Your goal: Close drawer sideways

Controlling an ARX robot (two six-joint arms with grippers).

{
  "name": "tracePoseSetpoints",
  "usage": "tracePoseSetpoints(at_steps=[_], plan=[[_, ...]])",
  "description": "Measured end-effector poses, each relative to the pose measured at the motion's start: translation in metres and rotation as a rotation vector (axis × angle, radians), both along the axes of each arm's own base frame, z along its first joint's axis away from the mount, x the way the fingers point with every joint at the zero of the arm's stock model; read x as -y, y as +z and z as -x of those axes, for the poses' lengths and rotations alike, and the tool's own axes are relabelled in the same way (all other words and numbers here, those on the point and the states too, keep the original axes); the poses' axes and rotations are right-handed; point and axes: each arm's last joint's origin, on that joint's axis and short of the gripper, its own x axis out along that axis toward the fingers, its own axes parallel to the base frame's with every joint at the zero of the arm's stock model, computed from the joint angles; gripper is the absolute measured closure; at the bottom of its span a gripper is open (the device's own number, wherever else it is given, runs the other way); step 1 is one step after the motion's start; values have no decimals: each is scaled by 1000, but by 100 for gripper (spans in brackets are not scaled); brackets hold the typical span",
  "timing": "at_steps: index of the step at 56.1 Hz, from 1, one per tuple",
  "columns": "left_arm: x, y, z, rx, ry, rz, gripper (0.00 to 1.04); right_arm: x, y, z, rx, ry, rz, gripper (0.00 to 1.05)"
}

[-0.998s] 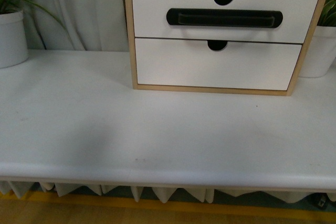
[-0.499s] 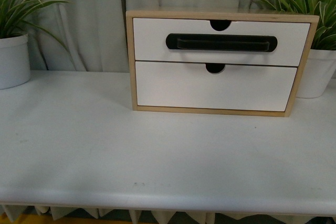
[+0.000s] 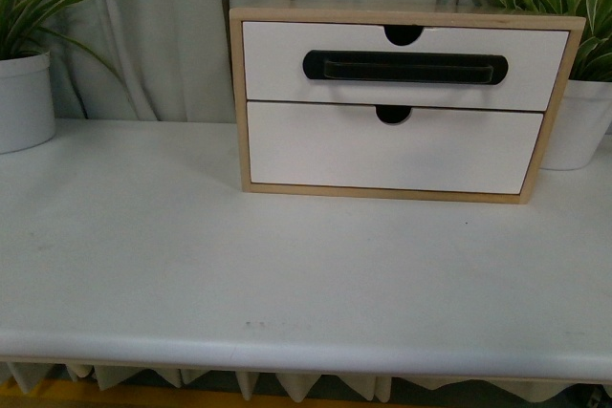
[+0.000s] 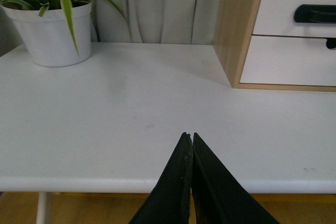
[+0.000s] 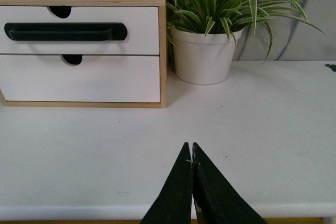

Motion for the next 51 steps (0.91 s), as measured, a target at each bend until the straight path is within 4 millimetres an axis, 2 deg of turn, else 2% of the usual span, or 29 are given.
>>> tracePoseSetpoints(at_steps=[23, 34, 41, 51], plan=[[-3, -15, 10, 11, 17, 10, 101, 0, -17, 10, 5, 0, -1, 104], [-3, -14, 14, 16, 16, 11, 101, 0, -22, 13, 5, 0, -1, 104], [-3, -16, 18, 6, 16, 11, 101, 0, -34, 21, -24, 2, 0, 104], [-3, -18, 26, 9, 16, 12, 101, 0, -32, 25, 7, 2, -1, 104]])
